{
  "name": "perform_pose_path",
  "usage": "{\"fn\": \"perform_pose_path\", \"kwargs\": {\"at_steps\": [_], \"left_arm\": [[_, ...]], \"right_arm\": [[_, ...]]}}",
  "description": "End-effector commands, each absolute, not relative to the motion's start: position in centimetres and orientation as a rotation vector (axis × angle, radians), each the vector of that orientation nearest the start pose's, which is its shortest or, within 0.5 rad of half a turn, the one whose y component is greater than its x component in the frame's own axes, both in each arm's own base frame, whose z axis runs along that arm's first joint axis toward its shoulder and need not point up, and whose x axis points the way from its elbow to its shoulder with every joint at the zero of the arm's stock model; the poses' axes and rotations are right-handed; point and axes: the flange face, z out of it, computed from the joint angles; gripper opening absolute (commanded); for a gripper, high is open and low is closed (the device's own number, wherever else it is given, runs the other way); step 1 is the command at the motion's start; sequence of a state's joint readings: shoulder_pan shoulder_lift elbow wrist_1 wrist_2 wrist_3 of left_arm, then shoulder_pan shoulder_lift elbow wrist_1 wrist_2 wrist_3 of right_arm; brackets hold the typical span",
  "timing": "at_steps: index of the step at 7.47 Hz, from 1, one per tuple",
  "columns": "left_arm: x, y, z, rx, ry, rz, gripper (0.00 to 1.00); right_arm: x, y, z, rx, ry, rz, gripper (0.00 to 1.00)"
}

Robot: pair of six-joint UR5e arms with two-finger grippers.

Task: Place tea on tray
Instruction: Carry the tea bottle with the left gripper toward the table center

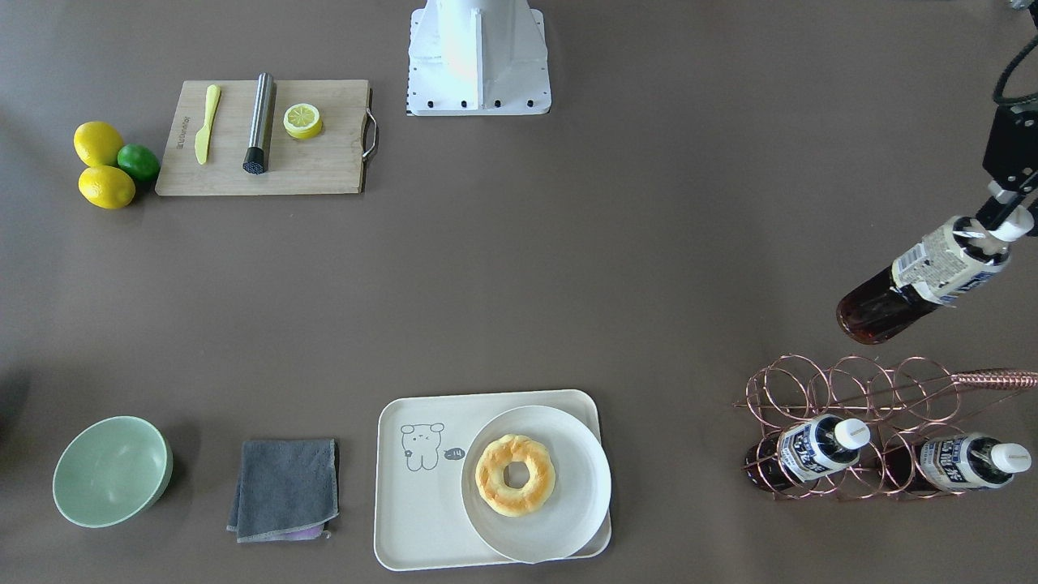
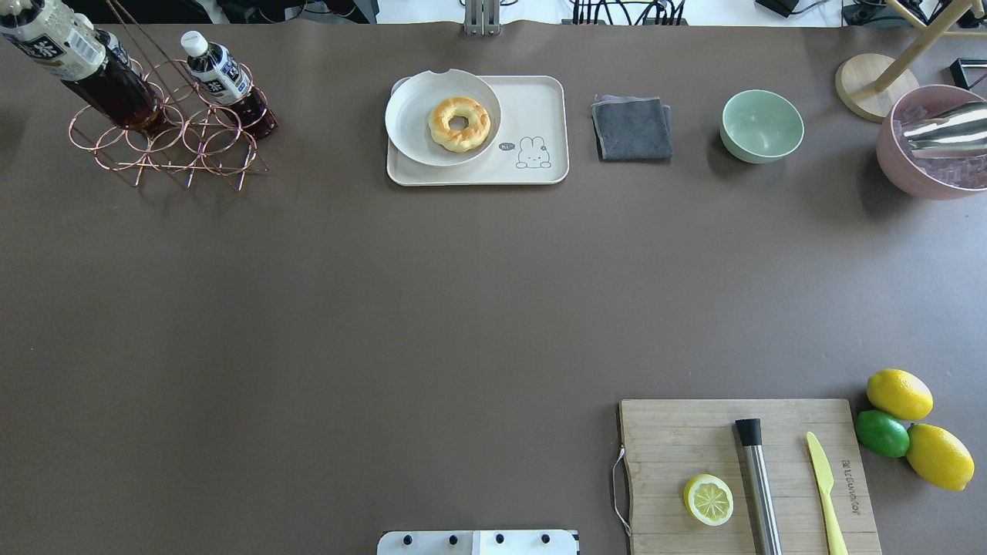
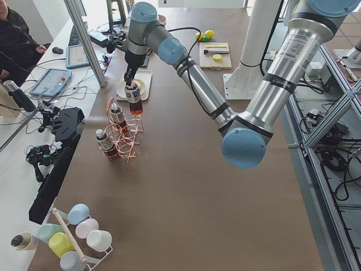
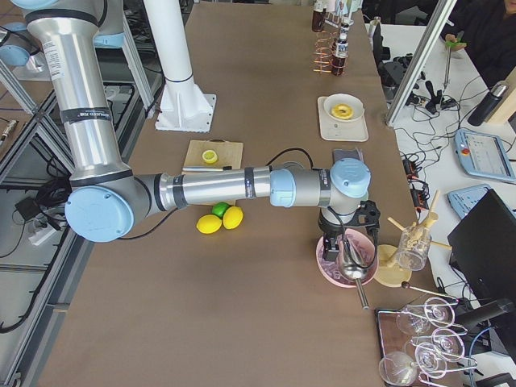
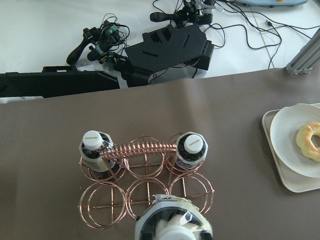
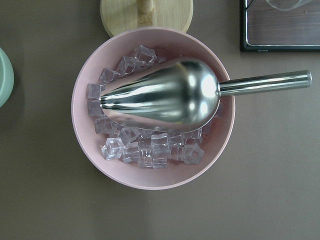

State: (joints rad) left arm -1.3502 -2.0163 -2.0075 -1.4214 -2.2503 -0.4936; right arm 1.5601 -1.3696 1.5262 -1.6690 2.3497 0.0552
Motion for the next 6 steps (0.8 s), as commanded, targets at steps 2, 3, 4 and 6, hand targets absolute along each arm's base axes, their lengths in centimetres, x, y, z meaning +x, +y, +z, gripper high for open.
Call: {"fn": "perform_pose_path", "kwargs": {"at_steps": [2,3,4,6], "left_arm": [[21.3,-49.6,14.5,0.33,0.903,-0.056,0.0],[26.7,-47.8,9.6,0.319,0.882,-0.072,0.0],[31.2,-46.4,6.0,0.313,0.877,-0.103,0.0],[38.1,-44.2,2.1,0.292,0.887,-0.132,0.0]], "right_arm": [[5.7,-57.5,58.5,0.027,-0.782,0.017,1.0],[5.7,-57.6,58.4,0.027,-0.78,0.019,1.0],[5.7,-57.6,58.7,0.025,-0.78,0.017,1.0],[5.6,-57.7,58.0,0.035,-0.79,0.013,1.0]]}}
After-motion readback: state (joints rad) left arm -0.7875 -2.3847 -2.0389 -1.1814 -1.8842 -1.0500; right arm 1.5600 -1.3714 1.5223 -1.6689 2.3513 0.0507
